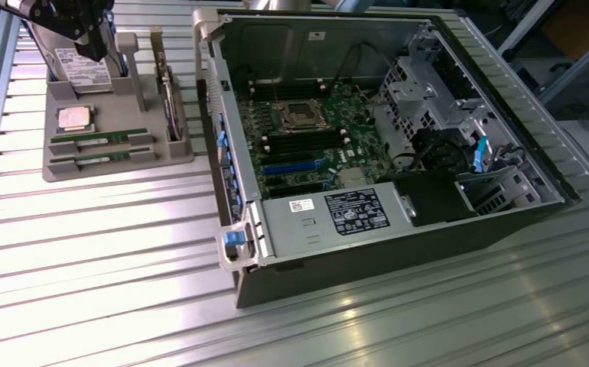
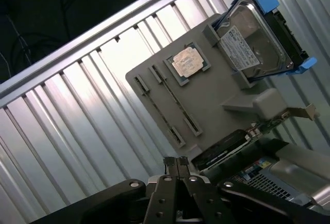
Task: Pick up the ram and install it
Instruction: 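Pick up the ram and move it above insertion slot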
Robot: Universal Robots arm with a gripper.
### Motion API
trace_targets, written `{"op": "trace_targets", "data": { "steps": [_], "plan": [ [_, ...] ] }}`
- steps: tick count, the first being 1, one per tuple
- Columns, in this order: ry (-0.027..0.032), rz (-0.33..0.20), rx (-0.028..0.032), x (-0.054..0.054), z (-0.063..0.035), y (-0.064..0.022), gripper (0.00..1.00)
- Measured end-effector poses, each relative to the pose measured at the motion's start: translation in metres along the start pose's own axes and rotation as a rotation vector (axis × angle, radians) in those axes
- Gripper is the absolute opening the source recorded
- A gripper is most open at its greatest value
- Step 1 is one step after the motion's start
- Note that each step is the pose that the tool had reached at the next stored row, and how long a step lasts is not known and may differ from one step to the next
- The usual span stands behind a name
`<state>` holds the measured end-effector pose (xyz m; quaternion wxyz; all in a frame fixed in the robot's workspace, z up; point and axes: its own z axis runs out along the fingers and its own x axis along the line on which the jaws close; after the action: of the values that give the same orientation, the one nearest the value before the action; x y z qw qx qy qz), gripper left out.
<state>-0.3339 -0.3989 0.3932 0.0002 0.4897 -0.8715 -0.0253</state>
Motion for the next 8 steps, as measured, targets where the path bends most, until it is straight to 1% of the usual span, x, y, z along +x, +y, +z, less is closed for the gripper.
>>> {"op": "trace_targets", "data": {
  "steps": [3, 8],
  "plan": [
    [0.0010, -0.022, -0.0005, 0.0000, 0.0000, 0.0000, 0.11],
    [0.0036, -0.082, -0.0020, 0.0000, 0.0000, 0.0000, 0.11]
  ]
}}
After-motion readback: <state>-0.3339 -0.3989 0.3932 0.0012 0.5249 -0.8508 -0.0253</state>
